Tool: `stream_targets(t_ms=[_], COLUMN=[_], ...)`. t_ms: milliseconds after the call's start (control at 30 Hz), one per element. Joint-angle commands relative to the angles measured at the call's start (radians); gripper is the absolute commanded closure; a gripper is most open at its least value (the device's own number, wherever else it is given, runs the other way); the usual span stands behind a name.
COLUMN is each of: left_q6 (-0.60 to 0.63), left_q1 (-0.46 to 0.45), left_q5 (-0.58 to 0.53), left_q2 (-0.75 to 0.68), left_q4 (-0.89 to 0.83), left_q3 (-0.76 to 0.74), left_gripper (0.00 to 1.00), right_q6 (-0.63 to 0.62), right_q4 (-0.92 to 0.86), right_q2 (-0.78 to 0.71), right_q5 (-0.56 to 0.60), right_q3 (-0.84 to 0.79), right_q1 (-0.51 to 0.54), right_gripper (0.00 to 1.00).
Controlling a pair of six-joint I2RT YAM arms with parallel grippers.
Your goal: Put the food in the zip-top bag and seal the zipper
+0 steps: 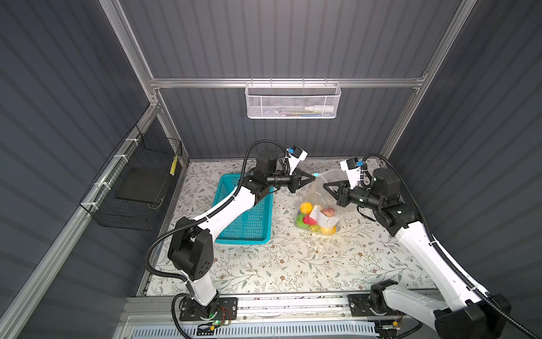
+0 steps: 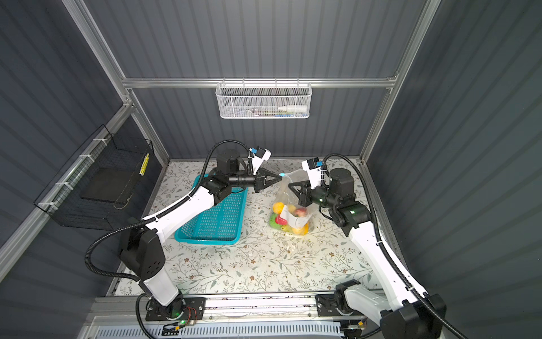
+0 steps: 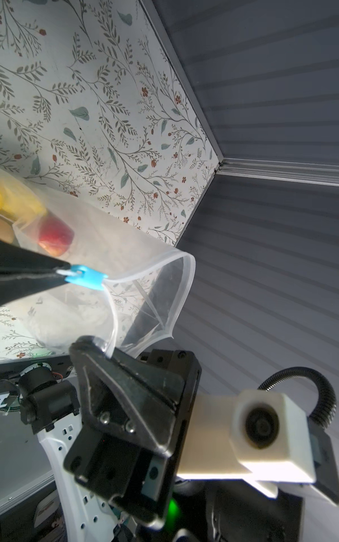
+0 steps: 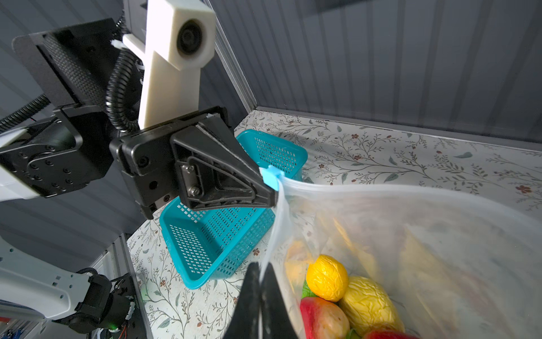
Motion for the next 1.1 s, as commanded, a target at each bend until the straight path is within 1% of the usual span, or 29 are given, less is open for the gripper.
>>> stream_targets(t_ms=[0, 67, 167, 233, 333, 367, 400, 500, 733, 900, 1067], left_q6=[0.014, 0.035, 0.089, 0.123, 0.165, 0.176, 0.185, 0.204, 0.22, 0.219, 0.224], left_q1=[-0.002, -0.003, -0.007, -0.014, -0.023, -0.026, -0.029, -0.036, -0.041, -0.042, -0.041], left_q5=[0.016, 0.005, -0.007, -0.014, -0.018, -0.019, -0.021, -0.021, -0.027, -0.025, -0.025], left_q2=[0.006, 0.001, 0.004, 0.006, 0.01, 0.012, 0.012, 0.009, -0.01, -0.013, -0.014], left_q4=[-0.024, -0.055, -0.133, -0.18, -0.238, -0.255, -0.264, -0.293, -0.309, -0.312, -0.316], left_q3=[0.037, 0.048, 0.083, 0.103, 0.127, 0.133, 0.135, 0.14, 0.129, 0.126, 0.13], left_gripper=[1.0, 1.0, 1.0, 1.0, 1.0, 1.0, 1.0, 1.0, 1.0, 1.0, 1.0], right_q6=[-0.025, -0.044, -0.112, -0.165, -0.246, -0.273, -0.295, -0.35, -0.429, -0.445, -0.471], right_q4=[-0.01, -0.029, -0.09, -0.128, -0.164, -0.175, -0.186, -0.232, -0.284, -0.294, -0.321], right_q2=[-0.004, -0.007, -0.006, -0.002, 0.018, 0.019, 0.057, 0.105, 0.199, 0.245, 0.277], right_q5=[-0.001, 0.001, 0.0, -0.009, -0.052, -0.078, -0.095, -0.152, -0.261, -0.294, -0.283], right_q3=[0.035, 0.054, 0.118, 0.169, 0.238, 0.257, 0.277, 0.327, 0.392, 0.394, 0.389], right_q1=[-0.006, -0.006, -0.011, -0.018, -0.031, -0.036, -0.038, -0.041, -0.041, -0.04, -0.032], right_gripper=[1.0, 1.0, 0.85, 0.79, 0.72, 0.68, 0.65, 0.61, 0.54, 0.54, 0.54])
